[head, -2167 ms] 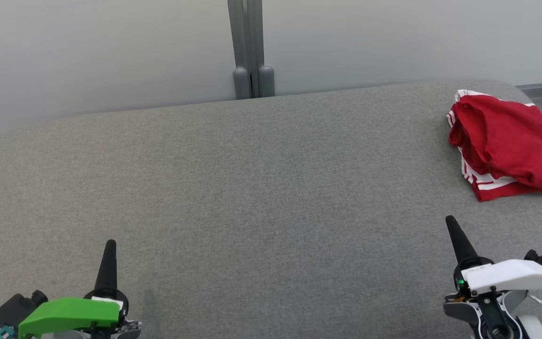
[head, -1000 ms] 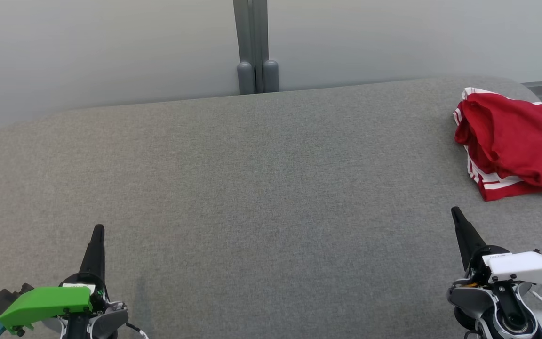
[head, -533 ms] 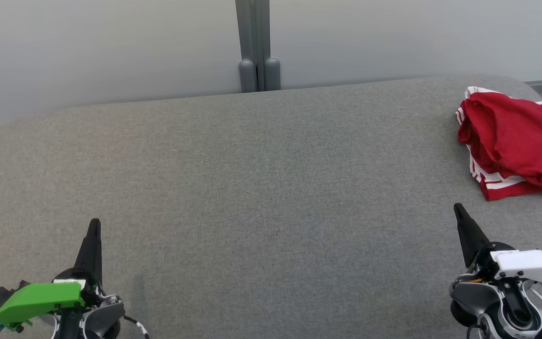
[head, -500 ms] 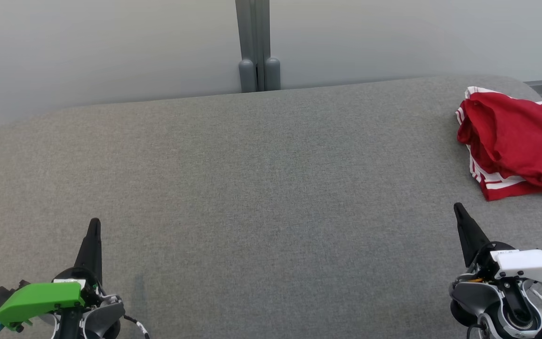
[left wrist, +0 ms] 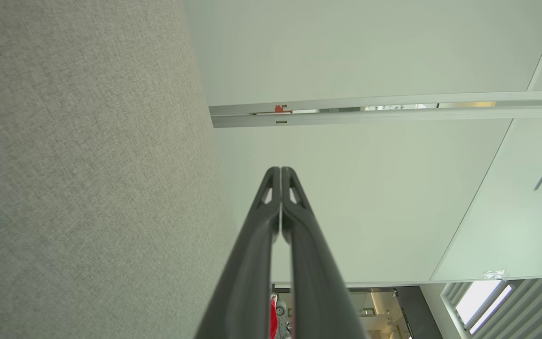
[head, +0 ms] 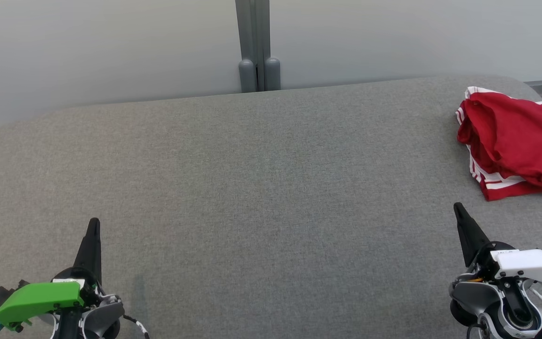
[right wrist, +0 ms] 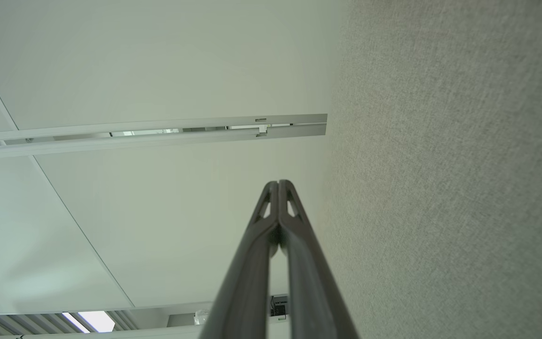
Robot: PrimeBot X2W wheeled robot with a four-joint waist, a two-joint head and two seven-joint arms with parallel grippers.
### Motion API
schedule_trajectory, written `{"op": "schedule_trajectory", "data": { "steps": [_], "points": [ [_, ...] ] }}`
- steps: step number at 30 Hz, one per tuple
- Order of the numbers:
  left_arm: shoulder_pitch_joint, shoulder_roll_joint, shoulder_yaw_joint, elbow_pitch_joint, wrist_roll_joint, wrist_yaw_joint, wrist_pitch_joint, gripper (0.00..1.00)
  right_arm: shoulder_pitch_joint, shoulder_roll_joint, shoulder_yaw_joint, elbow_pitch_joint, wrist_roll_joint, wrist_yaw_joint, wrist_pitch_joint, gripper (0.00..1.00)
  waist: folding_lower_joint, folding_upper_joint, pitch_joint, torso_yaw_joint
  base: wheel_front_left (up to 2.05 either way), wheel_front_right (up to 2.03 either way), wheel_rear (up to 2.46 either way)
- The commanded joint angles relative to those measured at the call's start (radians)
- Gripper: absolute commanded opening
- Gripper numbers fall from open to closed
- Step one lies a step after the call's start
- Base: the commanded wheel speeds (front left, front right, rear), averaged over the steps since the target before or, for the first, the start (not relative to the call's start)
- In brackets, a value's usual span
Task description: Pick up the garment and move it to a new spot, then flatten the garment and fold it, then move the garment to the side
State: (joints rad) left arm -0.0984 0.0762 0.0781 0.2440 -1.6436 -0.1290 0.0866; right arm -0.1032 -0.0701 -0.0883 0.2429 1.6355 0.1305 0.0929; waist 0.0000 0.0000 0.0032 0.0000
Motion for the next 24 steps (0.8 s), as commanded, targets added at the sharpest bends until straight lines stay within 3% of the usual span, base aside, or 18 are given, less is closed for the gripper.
{"op": "schedule_trajectory", "data": {
  "steps": [1,24],
  "points": [
    [-0.016,-0.001,0.005,0.001,0.004,-0.005,0.002,0.0,-0.006,0.003,-0.003,0.002,-0.002,0.0,0.002,0.0,0.0,0.0,0.0,0.0,0.0,0.0,0.0],
    [-0.017,-0.007,0.012,0.002,0.011,-0.005,0.009,0.0,-0.007,0.007,-0.01,0.002,-0.01,0.0,0.01,0.0,0.0,0.0,0.0,0.0,0.0,0.0,0.0]
  ]
}}
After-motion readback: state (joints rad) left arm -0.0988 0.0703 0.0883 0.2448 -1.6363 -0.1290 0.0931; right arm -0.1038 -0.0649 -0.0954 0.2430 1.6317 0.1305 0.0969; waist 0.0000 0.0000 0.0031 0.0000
